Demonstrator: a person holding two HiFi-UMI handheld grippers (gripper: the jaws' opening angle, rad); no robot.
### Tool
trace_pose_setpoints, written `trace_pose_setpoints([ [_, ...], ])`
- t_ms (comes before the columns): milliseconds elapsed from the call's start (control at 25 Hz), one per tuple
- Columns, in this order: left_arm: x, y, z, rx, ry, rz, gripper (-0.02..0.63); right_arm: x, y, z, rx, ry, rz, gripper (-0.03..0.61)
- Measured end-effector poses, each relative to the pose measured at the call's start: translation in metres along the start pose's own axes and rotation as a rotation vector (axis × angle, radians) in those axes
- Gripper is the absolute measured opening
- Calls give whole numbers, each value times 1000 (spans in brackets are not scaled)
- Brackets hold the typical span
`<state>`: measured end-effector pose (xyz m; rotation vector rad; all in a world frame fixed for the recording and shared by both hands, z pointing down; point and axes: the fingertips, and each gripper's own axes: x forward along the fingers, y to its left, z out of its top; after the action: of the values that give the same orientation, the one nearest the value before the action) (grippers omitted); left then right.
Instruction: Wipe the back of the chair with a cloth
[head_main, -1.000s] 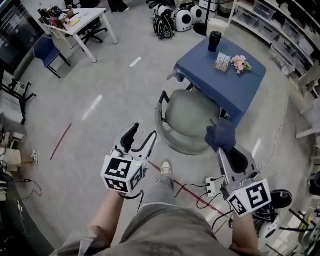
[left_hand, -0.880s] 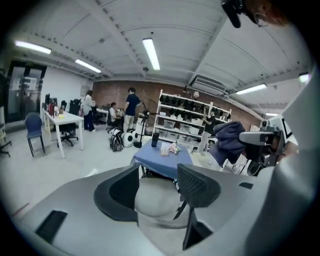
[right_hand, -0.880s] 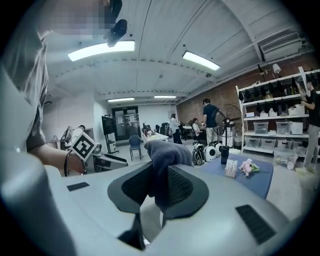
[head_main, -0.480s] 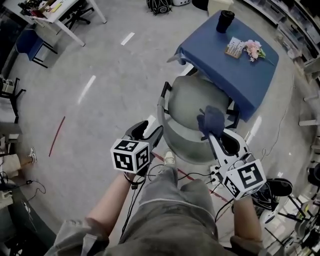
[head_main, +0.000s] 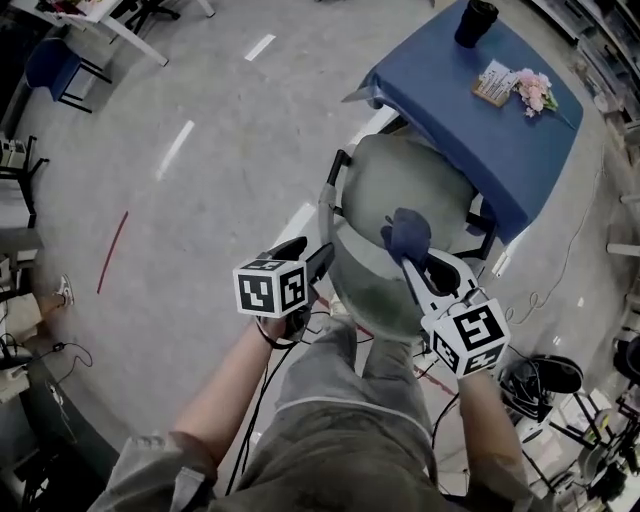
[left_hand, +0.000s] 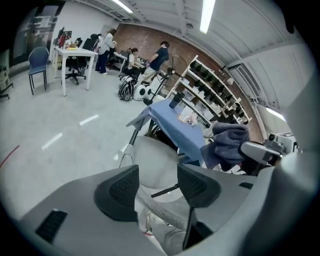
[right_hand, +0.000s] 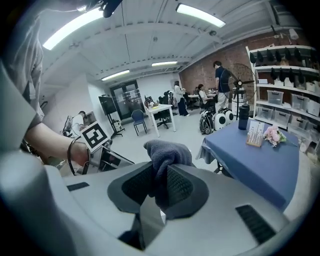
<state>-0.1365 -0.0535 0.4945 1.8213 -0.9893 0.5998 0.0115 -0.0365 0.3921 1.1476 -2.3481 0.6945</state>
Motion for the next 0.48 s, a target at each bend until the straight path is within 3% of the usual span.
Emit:
trace_pose_setpoints([
  [480, 63, 41, -43, -162, 129, 76, 259, 93, -43, -34, -24, 85, 116, 82],
])
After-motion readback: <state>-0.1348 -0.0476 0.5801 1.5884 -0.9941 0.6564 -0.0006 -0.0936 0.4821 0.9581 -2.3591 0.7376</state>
